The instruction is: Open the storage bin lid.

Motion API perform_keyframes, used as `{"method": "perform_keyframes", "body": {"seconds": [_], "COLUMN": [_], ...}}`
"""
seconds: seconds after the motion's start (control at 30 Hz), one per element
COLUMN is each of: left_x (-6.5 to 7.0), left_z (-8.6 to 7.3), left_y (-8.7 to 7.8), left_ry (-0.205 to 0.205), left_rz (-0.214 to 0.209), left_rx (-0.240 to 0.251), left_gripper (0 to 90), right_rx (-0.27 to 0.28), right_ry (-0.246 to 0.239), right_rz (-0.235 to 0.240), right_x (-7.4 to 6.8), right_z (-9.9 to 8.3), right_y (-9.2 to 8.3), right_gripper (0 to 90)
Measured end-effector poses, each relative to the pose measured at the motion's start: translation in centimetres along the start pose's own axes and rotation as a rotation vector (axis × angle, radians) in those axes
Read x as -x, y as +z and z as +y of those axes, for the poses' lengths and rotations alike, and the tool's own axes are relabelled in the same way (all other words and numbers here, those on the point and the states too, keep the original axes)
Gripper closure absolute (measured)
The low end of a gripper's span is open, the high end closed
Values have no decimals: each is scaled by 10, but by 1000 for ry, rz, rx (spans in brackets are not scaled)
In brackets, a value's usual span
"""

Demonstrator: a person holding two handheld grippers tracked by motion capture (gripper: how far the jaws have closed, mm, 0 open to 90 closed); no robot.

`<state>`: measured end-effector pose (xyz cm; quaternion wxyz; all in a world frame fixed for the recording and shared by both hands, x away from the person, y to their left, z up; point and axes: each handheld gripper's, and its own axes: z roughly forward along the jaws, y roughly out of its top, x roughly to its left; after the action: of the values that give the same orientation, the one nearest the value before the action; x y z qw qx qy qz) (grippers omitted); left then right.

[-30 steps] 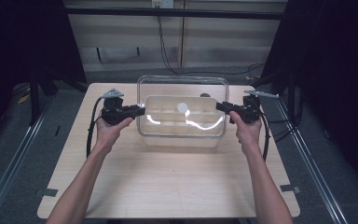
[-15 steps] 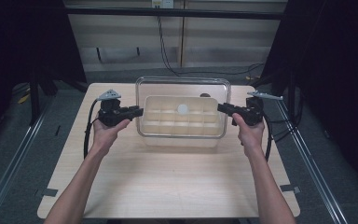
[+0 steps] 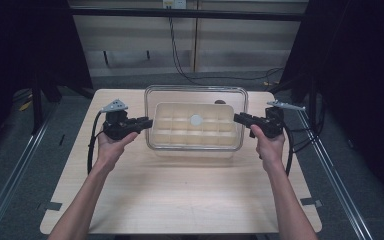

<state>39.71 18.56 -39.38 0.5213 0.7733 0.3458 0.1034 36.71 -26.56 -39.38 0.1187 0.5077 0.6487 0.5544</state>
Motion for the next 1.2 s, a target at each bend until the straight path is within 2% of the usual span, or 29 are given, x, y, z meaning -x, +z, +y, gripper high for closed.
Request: {"method": "perform_keyframes", "body": {"seconds": [0.1, 0.2, 0.33, 0.47, 0.57, 0.6, 0.63, 0.77, 0.87, 1.07, 1.2], "left_x": [1, -1, 0, -1, 3, 3, 5, 12, 13, 14, 14], "left_z": [-4, -7, -10, -12, -11, -11, -10, -10, -9, -11, -12], "left_y": [1, 0, -2, -4, -7, -9, -12, -15, -18, -25, -30], "left_ry": [8, -12, 5, -21, -28, -36, -35, 1, 7, 10, 3], "left_rz": [19, -1, 13, -9, -1, -17, -24, 3, 5, 15, 0], "left_rx": [-11, -4, -12, -3, 0, 4, 12, 0, -3, 1, 7], "left_gripper": [736, 743, 743, 748, 749, 750, 753, 753, 753, 755, 756], "right_rx": [1, -2, -3, 3, 8, 9, 17, 15, 20, 8, 10], "right_ry": [-8, -7, -13, -13, -10, -6, -7, -3, -3, -18, -30], "right_rz": [7, 8, 13, 19, 26, 26, 28, 37, 46, 50, 55], "right_x": [-2, -4, -4, -6, -7, -7, -7, -6, -8, -14, -20], "right_z": [-1, -3, -5, -7, -10, -10, -11, -13, -16, -16, -16], "right_y": [-1, -2, -3, -4, -6, -6, -7, -9, -12, -13, -16], "right_gripper": [642, 642, 644, 646, 648, 648, 649, 647, 649, 647, 651]}}
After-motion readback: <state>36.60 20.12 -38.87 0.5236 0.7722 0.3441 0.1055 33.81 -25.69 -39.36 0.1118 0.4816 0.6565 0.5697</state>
